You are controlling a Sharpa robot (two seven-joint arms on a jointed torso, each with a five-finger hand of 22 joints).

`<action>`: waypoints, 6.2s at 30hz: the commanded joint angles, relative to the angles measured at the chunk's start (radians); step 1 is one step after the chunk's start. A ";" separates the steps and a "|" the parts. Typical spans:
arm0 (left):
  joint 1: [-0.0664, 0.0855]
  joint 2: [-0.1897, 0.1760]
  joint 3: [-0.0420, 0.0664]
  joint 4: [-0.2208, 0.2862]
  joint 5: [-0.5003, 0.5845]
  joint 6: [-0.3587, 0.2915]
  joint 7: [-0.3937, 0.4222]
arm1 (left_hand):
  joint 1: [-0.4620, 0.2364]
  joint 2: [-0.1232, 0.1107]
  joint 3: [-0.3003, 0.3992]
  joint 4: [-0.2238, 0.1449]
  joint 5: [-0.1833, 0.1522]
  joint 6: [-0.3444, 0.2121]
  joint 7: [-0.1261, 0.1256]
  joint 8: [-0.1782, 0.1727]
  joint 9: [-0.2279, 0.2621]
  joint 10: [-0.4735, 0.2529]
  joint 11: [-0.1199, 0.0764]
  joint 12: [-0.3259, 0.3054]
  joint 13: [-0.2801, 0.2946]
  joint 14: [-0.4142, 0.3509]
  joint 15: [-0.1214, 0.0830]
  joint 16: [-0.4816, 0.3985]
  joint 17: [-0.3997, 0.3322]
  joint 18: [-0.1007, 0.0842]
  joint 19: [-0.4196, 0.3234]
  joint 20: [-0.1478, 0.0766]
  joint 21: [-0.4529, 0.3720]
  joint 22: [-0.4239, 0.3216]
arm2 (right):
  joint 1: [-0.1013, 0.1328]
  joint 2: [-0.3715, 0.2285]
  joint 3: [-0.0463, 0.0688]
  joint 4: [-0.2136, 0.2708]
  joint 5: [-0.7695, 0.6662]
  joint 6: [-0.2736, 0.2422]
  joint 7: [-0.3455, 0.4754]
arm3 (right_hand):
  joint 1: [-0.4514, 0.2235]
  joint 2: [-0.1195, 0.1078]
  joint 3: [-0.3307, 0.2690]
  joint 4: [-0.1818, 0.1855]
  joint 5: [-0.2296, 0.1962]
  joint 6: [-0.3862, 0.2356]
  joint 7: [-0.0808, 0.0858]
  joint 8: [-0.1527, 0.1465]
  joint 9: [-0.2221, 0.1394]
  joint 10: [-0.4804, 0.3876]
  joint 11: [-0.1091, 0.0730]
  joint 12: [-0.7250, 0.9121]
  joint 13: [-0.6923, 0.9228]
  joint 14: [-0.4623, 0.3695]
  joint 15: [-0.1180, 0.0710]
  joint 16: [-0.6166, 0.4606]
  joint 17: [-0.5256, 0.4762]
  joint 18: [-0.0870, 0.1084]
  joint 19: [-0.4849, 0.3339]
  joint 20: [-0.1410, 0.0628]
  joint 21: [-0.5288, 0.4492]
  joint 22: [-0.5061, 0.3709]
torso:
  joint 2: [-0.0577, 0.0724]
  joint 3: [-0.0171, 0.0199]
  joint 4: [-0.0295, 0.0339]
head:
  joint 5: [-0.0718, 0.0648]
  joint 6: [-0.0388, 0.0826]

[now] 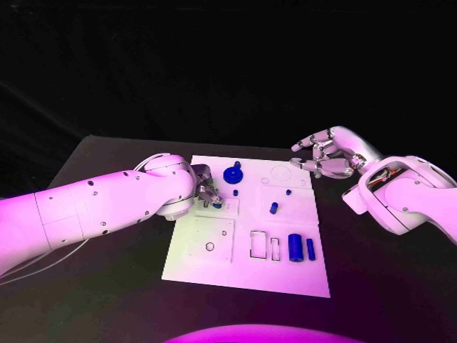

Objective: Assemble the parts on the task board

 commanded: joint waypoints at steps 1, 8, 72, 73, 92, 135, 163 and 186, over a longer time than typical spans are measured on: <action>-0.002 0.003 -0.002 -0.002 0.008 0.030 -0.013 | -0.007 0.005 0.048 -0.059 -0.005 0.043 -0.049 0.005 0.026 0.019 -0.013 0.005 0.004 0.103 -0.008 0.002 0.263 -0.015 0.107 -0.007 0.006 0.263 | -0.001 0.001 0.000 0.002 -0.002 0.000 0.013 | -0.003 0.000 0.002 0.000 0.002 -0.002 -0.003 0.004 0.001 -0.008 -0.002 -0.004 -0.001 -0.003 -0.002 -0.004 -0.001 0.011 -0.003 0.001 -0.005 -0.001 | -0.001 0.0001 -0.0005 | 0.001 0.000; -0.002 0.009 -0.002 -0.010 0.010 0.027 -0.012 | -0.014 0.007 0.008 -0.045 -0.012 0.047 -0.051 0.002 0.029 0.017 -0.015 0.008 0.003 0.103 -0.010 0.002 0.263 -0.015 0.107 -0.009 0.006 0.263 | -0.001 0.000 0.000 0.003 -0.002 0.001 0.011 | -0.003 0.000 0.002 0.000 0.002 -0.002 -0.003 0.004 0.001 -0.008 -0.002 -0.004 -0.001 -0.003 -0.002 -0.004 -0.001 0.011 -0.003 0.001 -0.005 -0.001 | -0.001 0.0009 -0.0004 | 0.001 0.000; 0.047 -0.018 0.053 -0.048 0.116 0.018 0.006 | 0.017 0.067 -0.588 0.123 -0.009 0.051 -0.034 -0.072 0.017 -0.043 0.000 -0.043 -0.088 0.103 -0.002 0.002 0.263 -0.015 0.107 -0.007 0.006 0.263 | -0.008 0.010 0.000 -0.022 -0.018 0.003 -0.010 | 0.006 -0.008 0.005 -0.005 -0.028 -0.002 -0.003 0.007 0.001 -0.005 -0.002 -0.002 -0.002 -0.002 -0.002 -0.011 -0.002 0.011 0.001 0.001 -0.014 -0.004 | -0.001 0.0021 -0.0004 | -0.007 0.018; 0.057 -0.019 0.055 -0.057 0.125 0.028 0.009 | 0.027 0.072 -0.595 0.123 -0.007 0.040 -0.027 -0.089 0.005 -0.063 0.006 -0.080 -0.131 0.103 0.003 0.002 0.263 -0.014 0.106 -0.003 0.005 0.262 | -0.010 0.010 0.000 -0.023 -0.018 0.004 -0.010 | 0.006 -0.007 0.005 -0.005 -0.028 -0.002 -0.003 0.007 0.001 -0.006 -0.002 -0.002 -0.003 -0.002 -0.002 -0.011 -0.002 0.011 0.001 0.001 -0.015 -0.005 | -0.002 0.0016 0.0005 | -0.007 0.020; 0.109 0.062 0.056 -0.272 0.083 0.079 0.039 | 0.034 0.091 -0.643 0.127 -0.011 0.050 -0.013 -0.147 -0.050 -0.075 0.019 -0.112 -0.173 0.103 0.016 0.002 0.263 -0.012 0.102 0.011 0.001 0.254 | -0.015 0.014 0.000 -0.023 -0.017 0.006 -0.011 | 0.007 -0.005 0.007 -0.004 -0.019 -0.001 -0.004 0.008 0.001 -0.004 -0.003 0.000 -0.002 -0.001 -0.002 -0.010 0.000 0.010 0.004 0.001 -0.012 -0.001 | 0.002 0.0000 -0.0007 | 0.000 0.024; 0.084 0.138 0.022 -0.387 0.075 0.178 0.058 | 0.028 0.119 -0.678 0.123 -0.043 0.066 -0.012 -0.168 -0.073 -0.076 0.020 -0.109 -0.179 0.103 0.017 0.002 0.263 -0.012 0.101 0.014 0.000 0.252 | -0.016 0.014 0.000 -0.016 -0.017 0.000 -0.003 | 0.001 -0.005 0.006 -0.001 -0.028 -0.001 -0.004 0.010 0.001 -0.002 -0.003 0.001 -0.003 0.001 -0.002 -0.011 0.001 0.010 0.007 0.000 -0.014 -0.002 | 0.001 0.0008 -0.0008 | -0.004 0.019; 0.083 0.143 0.022 -0.393 0.088 0.180 0.066 | 0.101 0.171 -0.670 0.116 -0.044 0.075 -0.014 -0.179 -0.085 -0.076 0.018 -0.105 -0.183 0.103 0.016 0.002 0.263 -0.012 0.101 0.013 0.000 0.254 | -0.016 0.015 0.000 -0.015 -0.017 0.002 -0.003 | 0.002 -0.005 0.007 -0.002 -0.029 -0.001 -0.004 0.010 0.001 -0.001 -0.003 0.003 -0.001 0.001 -0.003 -0.010 0.003 0.010 0.008 0.000 -0.013 0.000 | 0.001 0.0014 -0.0004 | -0.003 0.015; 0.081 0.149 0.020 -0.403 0.094 0.203 0.067 | 0.148 0.193 -0.661 0.108 -0.042 0.076 -0.016 -0.185 -0.091 -0.076 0.017 -0.104 -0.185 0.103 0.015 0.002 0.263 -0.012 0.102 0.012 0.001 0.254 | -0.016 0.014 0.000 -0.014 -0.017 0.004 0.001 | 0.003 -0.004 0.008 -0.002 -0.028 0.000 -0.004 0.011 0.001 0.001 -0.003 0.004 0.000 0.002 -0.003 -0.010 0.003 0.010 0.009 0.000 -0.012 0.001 | 0.001 0.0012 -0.0009 | -0.004 0.010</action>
